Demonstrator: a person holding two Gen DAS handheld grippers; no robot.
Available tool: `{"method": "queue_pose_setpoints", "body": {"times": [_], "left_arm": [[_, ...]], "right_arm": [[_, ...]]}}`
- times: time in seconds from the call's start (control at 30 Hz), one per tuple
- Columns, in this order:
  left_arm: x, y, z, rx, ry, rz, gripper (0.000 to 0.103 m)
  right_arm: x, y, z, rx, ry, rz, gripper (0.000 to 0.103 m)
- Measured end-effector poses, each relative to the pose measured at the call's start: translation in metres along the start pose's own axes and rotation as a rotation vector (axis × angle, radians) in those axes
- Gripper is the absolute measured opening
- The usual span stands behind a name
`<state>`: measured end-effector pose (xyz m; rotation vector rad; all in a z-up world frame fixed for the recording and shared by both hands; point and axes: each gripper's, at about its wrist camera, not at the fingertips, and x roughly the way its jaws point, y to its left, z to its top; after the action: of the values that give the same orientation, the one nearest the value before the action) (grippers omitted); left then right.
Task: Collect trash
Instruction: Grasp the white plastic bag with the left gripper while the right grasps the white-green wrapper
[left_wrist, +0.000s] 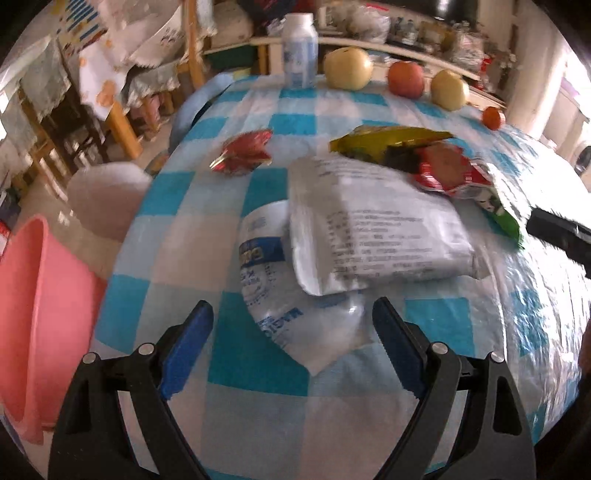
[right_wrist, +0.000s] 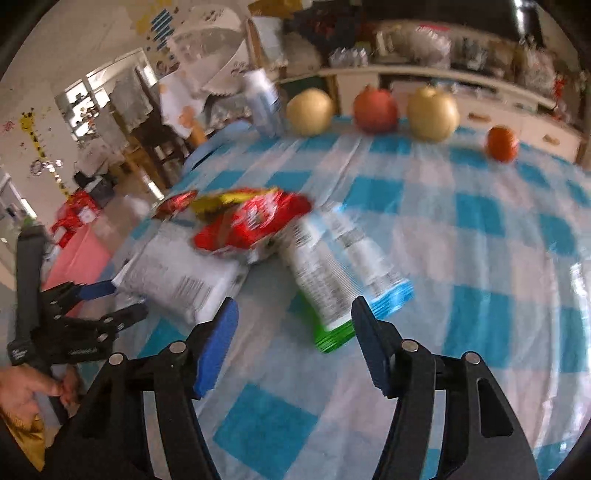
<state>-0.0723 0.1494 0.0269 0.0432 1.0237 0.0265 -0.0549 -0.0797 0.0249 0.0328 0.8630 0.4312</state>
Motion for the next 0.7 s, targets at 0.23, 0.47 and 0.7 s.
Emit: {"method": "queue_pose_setpoints", "body": {"times": [0.23, 0.47, 0.7], "left_arm": [[0.007, -0.010, 0.006, 0.120, -0.018, 0.006, 0.089], [0.015, -0.001, 0.013, 0.145, -0.026, -0.035, 0.089], [0.019, 0.001, 0.017, 0.162, -0.036, -0.070, 0.089]], "right_arm": [[0.020, -0.016, 0.001, 0.039, 0.067, -0.045, 0.091], [0.040, -0.017, 0.010, -0.003, 0.076, -0.093, 0.091], [0.051, -0.013, 0.017, -0.031, 0.077, -0.063, 0.091]]}}
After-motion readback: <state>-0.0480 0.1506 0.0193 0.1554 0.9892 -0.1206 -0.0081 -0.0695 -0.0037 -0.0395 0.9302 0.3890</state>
